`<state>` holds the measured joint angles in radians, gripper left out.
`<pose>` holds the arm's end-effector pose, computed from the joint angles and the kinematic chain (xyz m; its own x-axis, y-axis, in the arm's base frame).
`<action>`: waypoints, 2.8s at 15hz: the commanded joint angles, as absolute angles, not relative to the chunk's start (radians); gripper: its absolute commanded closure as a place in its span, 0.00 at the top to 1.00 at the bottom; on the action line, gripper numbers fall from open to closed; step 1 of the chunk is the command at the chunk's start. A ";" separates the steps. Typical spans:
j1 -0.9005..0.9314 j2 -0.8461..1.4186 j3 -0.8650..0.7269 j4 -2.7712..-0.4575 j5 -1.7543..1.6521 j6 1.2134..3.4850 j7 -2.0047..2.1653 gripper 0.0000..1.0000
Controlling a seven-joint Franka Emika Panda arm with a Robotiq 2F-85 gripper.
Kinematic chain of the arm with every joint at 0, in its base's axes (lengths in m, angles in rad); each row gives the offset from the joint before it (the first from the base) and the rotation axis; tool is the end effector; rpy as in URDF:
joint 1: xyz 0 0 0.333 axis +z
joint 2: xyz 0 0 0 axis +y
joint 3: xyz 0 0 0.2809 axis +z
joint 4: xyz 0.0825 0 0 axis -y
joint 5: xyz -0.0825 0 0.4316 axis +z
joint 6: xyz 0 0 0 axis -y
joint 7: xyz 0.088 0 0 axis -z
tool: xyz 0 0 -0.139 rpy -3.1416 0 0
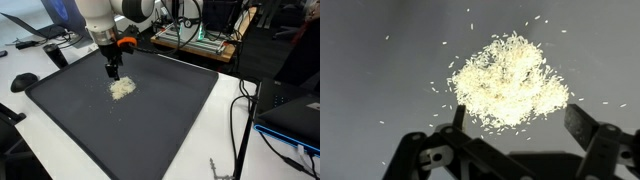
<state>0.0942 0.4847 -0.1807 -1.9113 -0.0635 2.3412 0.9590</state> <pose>0.6363 -0.0605 0.1436 0.5576 -0.8268 0.0736 -0.8282 -0.5483 0.1158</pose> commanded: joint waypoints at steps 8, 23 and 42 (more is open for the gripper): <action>0.181 0.478 -0.147 -1.742 -0.275 2.034 0.976 1.00; 0.173 0.668 -0.086 -1.509 -0.322 1.958 0.820 1.00; -0.170 0.893 -0.052 -1.175 0.156 1.823 0.221 1.00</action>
<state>-0.1216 0.8948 -0.0716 -1.1721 0.0971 1.8050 0.2774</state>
